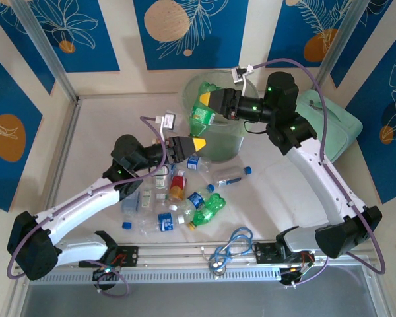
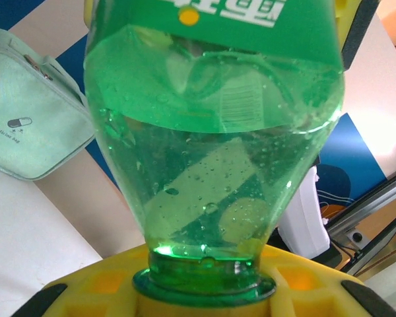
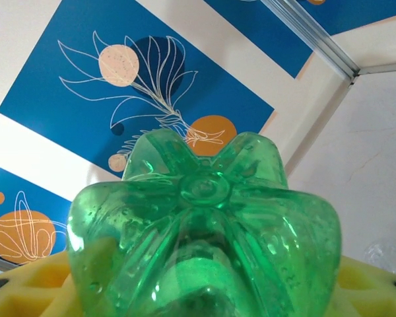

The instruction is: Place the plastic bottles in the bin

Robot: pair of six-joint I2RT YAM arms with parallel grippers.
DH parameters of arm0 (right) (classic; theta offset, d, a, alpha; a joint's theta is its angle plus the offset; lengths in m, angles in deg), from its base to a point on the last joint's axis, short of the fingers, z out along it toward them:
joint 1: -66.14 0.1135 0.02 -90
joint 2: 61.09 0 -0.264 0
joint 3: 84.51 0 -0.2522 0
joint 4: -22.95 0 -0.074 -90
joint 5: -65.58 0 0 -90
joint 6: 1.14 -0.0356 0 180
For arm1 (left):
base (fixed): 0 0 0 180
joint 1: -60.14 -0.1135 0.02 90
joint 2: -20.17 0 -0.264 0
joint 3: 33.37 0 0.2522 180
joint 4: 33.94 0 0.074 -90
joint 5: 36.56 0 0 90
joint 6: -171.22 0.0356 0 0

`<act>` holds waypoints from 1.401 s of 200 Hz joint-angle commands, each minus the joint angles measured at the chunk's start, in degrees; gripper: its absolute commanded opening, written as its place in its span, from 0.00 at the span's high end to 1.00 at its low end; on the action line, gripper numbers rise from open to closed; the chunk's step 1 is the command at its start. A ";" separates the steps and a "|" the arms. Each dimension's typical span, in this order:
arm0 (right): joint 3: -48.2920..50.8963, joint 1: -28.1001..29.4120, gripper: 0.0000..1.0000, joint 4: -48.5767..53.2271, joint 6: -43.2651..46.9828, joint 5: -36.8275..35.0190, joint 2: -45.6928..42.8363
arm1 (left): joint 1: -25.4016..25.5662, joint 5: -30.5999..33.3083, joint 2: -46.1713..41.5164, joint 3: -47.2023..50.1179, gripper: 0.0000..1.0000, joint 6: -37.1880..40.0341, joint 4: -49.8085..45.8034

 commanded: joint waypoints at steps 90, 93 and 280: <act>-11.45 -3.02 0.49 17.71 8.36 -16.50 5.02 | -0.40 15.57 -10.55 -7.30 0.00 30.01 -39.17; -12.19 -3.29 0.49 18.39 8.84 -16.88 5.64 | -0.35 17.12 -11.22 -7.52 0.00 31.08 -40.84; -32.85 -4.10 0.20 39.08 20.14 -39.04 30.06 | -3.33 51.01 4.37 -11.28 0.00 38.05 -73.62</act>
